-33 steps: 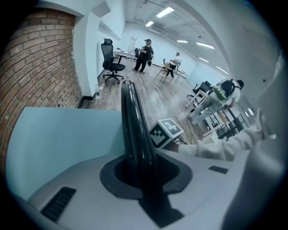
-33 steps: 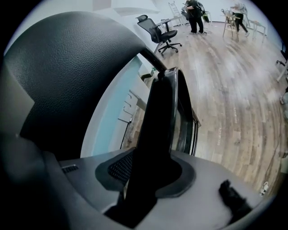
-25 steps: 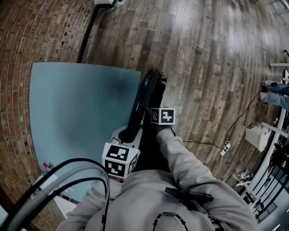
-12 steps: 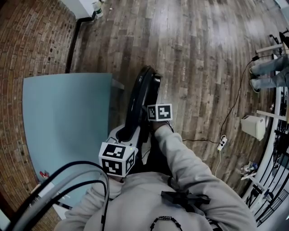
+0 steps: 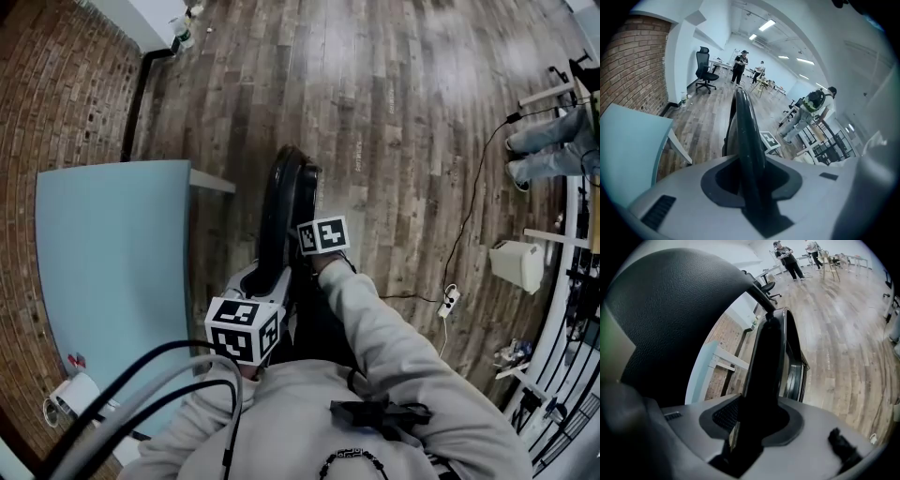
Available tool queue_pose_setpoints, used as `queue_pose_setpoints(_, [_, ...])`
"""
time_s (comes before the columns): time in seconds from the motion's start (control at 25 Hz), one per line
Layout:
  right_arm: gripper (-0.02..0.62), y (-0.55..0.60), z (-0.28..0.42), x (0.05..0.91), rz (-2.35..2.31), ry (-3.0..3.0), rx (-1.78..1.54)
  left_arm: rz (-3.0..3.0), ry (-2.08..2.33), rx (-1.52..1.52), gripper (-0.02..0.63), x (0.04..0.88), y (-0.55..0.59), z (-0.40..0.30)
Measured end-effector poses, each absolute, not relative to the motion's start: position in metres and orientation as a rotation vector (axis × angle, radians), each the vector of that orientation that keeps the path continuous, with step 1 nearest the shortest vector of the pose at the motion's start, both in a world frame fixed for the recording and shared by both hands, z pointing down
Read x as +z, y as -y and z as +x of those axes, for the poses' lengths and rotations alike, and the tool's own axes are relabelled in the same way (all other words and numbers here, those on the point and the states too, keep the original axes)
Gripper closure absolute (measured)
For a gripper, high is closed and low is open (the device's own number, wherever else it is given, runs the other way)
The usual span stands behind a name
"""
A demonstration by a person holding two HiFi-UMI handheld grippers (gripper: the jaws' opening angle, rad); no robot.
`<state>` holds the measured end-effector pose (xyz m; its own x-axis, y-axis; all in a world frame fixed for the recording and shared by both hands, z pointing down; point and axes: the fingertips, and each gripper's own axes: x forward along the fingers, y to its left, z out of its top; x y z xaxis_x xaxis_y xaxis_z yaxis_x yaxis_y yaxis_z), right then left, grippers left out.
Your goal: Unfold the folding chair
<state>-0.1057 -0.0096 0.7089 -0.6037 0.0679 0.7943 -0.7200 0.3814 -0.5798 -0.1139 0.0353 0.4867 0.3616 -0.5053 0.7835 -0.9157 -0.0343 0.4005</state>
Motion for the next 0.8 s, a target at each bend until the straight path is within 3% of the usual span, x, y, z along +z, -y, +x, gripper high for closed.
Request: queue_pose_setpoints(0.8, [0.456,0.042,-0.053,0.736,0.492,1.890,1.360,1.659,1.248,0.493,0.494,0.513,0.008,-0.085])
